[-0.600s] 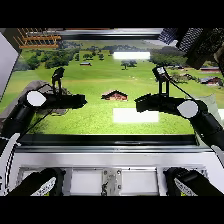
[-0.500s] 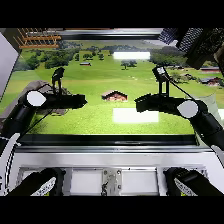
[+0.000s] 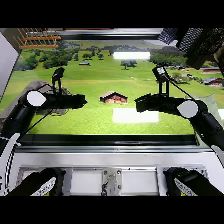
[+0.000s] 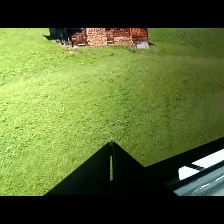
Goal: Fold the clothes and pants, and hang the long-sleeved shirts on hangers.
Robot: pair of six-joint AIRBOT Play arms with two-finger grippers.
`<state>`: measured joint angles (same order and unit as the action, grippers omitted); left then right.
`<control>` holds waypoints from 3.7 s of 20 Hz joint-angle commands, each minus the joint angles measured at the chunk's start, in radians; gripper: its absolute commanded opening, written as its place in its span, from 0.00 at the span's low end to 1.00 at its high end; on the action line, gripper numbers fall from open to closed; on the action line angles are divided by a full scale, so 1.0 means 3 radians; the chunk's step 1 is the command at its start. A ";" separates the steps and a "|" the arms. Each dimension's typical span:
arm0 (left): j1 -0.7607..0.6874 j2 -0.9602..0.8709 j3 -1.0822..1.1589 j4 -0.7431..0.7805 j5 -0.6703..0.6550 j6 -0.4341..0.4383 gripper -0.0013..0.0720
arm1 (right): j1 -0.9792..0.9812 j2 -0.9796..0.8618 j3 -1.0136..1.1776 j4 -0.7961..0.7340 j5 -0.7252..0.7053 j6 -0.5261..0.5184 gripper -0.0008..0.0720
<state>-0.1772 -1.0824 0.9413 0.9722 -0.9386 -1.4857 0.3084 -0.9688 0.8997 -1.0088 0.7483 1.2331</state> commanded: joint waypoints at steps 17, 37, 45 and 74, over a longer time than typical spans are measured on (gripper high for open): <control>0.1544 -0.0863 -0.0067 0.1216 0.0418 -0.0548 0.95 | 0.0001 -0.0004 0.0003 0.0001 0.0000 0.0001 0.05; -0.1665 -0.1158 0.1390 0.1236 0.0284 -0.0601 0.03 | -0.0465 0.0169 0.0028 -0.0390 -0.0084 0.0502 0.05; -0.0510 -0.0398 0.0665 0.1239 -0.0116 -0.0868 0.95 | -0.1307 0.0305 -0.0001 -0.0679 0.0655 0.0703 0.05; 0.0813 -0.0200 -0.0473 0.0450 0.0088 -0.0305 0.02 | 0.0481 -0.1443 0.0028 0.0984 -0.0559 -0.0451 0.05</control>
<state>0.0650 -1.1954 0.7567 1.1023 -0.8875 -1.5826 0.4496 -1.3598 0.8722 -0.7338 0.5892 1.1694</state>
